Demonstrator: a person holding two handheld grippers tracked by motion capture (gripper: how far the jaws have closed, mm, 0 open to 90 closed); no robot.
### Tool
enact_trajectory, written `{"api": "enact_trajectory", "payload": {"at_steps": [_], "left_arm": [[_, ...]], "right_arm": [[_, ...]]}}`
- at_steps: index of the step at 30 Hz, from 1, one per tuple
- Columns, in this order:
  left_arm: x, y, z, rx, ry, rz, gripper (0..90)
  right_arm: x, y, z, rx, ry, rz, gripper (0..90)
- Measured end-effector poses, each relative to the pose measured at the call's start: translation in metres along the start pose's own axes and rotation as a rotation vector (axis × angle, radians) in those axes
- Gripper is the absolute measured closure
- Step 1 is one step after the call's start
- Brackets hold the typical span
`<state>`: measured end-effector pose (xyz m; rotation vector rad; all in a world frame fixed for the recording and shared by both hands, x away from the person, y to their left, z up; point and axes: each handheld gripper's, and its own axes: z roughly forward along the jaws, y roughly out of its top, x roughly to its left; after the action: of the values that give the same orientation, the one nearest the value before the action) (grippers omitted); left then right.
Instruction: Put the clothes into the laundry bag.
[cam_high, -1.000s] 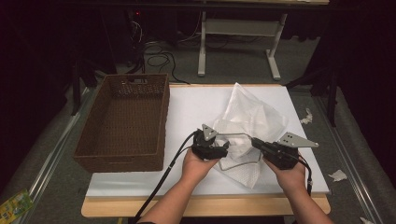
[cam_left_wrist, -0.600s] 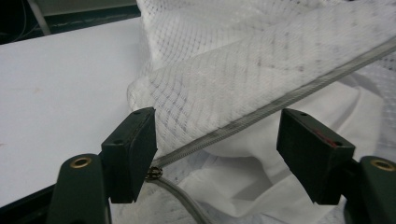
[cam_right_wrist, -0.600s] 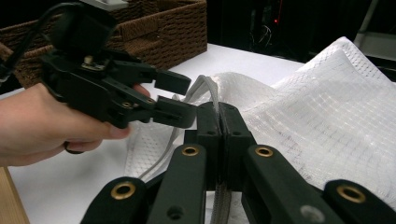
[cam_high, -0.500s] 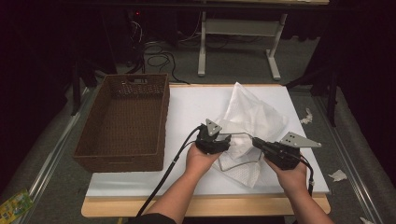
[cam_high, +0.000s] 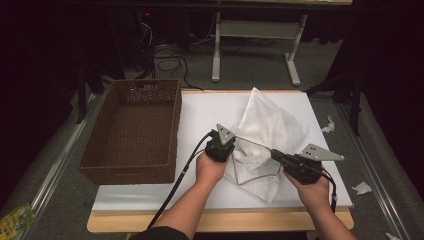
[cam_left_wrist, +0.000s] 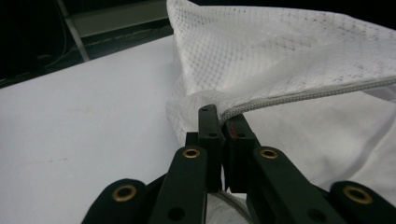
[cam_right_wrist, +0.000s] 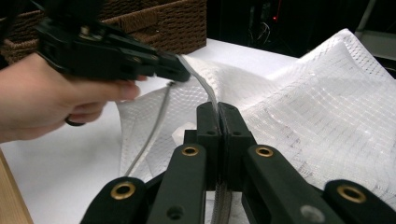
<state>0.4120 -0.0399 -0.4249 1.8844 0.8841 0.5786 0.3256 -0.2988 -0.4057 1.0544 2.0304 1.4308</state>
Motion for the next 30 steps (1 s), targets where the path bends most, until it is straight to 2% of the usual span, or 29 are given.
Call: {"api": "enact_trajectory", "payload": {"at_steps": [4, 5, 8, 10, 12, 14, 16, 17, 18, 19, 20, 21, 22, 23, 24, 26, 27, 28, 29, 30], "left_arm": [[0.003, 0.0, -0.016, 0.0, -0.005, 0.025, 87.8], [0.006, -0.003, -0.025, 0.0, -0.005, 0.029, 87.9], [0.009, -0.006, -0.033, 0.003, -0.01, 0.026, 88.0], [0.01, -0.012, -0.039, 0.001, -0.012, 0.032, 87.8], [0.011, -0.019, -0.044, 0.005, -0.017, 0.03, 87.7], [0.012, -0.027, -0.046, 0.013, -0.018, 0.029, 87.6], [0.012, -0.035, -0.049, 0.022, -0.032, 0.021, 87.7], [0.012, -0.039, -0.052, 0.029, -0.042, 0.025, 87.7], [0.012, -0.045, -0.057, 0.028, -0.055, 0.033, 87.6], [0.012, -0.045, -0.057, 0.028, -0.055, 0.033, 87.6], [0.012, -0.051, -0.061, 0.021, -0.065, 0.034, 87.6], [0.012, -0.055, -0.065, 0.018, -0.07, 0.033, 87.5], [0.012, -0.059, -0.067, 0.011, -0.072, 0.03, 87.5], [0.014, -0.066, -0.07, -0.001, -0.079, 0.004, 87.5], [0.015, -0.068, -0.07, 0.003, -0.079, 0.006, 87.4], [0.017, -0.069, -0.069, 0.007, -0.064, 0.019, 86.8], [0.017, -0.069, -0.069, 0.007, -0.064, 0.019, 86.7], [0.019, -0.07, -0.069, 0.004, -0.061, 0.006, 86.6], [0.022, -0.073, -0.069, 0.003, -0.051, -0.011, 86.4], [0.022, -0.073, -0.069, 0.003, -0.051, -0.011, 86.4]], "right_arm": [[-0.001, -0.002, 0.001, 0.004, 0.0, 0.01, 87.2], [-0.001, -0.003, 0.0, -0.016, 0.004, 0.027, 78.4], [-0.001, -0.003, -0.003, -0.03, 0.005, 0.037, 73.5], [-0.002, -0.002, -0.008, -0.043, -0.032, 0.044, 68.1], [-0.006, -0.004, -0.01, -0.044, -0.071, 0.08, 62.5], [-0.012, -0.008, -0.01, -0.03, -0.141, 0.105, 53.8], [-0.019, -0.017, -0.005, 0.023, -0.201, 0.109, 44.7], [-0.021, -0.02, -0.003, 0.041, -0.213, 0.126, 41.0], [-0.029, -0.029, 0.006, 0.106, -0.207, 0.183, 33.5], [-0.029, -0.029, 0.006, 0.106, -0.207, 0.183, 33.5], [-0.032, -0.033, 0.011, 0.134, -0.201, 0.206, 30.9], [-0.038, -0.043, 0.021, 0.187, -0.217, 0.225, 27.8], [-0.038, -0.043, 0.021, 0.187, -0.217, 0.225, 27.8], [-0.043, -0.05, 0.029, 0.241, -0.218, 0.245, 24.7], [-0.045, -0.053, 0.033, 0.261, -0.208, 0.269, 25.5], [-0.047, -0.057, 0.044, 0.317, -0.2, 0.262, 29.2], [-0.044, -0.057, 0.048, 0.343, -0.227, 0.214, 36.2], [-0.039, -0.055, 0.052, 0.368, -0.268, 0.138, 47.6], [-0.035, -0.054, 0.055, 0.379, -0.267, 0.088, 59.0], [-0.033, -0.053, 0.057, 0.377, -0.254, 0.073, 71.9]]}}
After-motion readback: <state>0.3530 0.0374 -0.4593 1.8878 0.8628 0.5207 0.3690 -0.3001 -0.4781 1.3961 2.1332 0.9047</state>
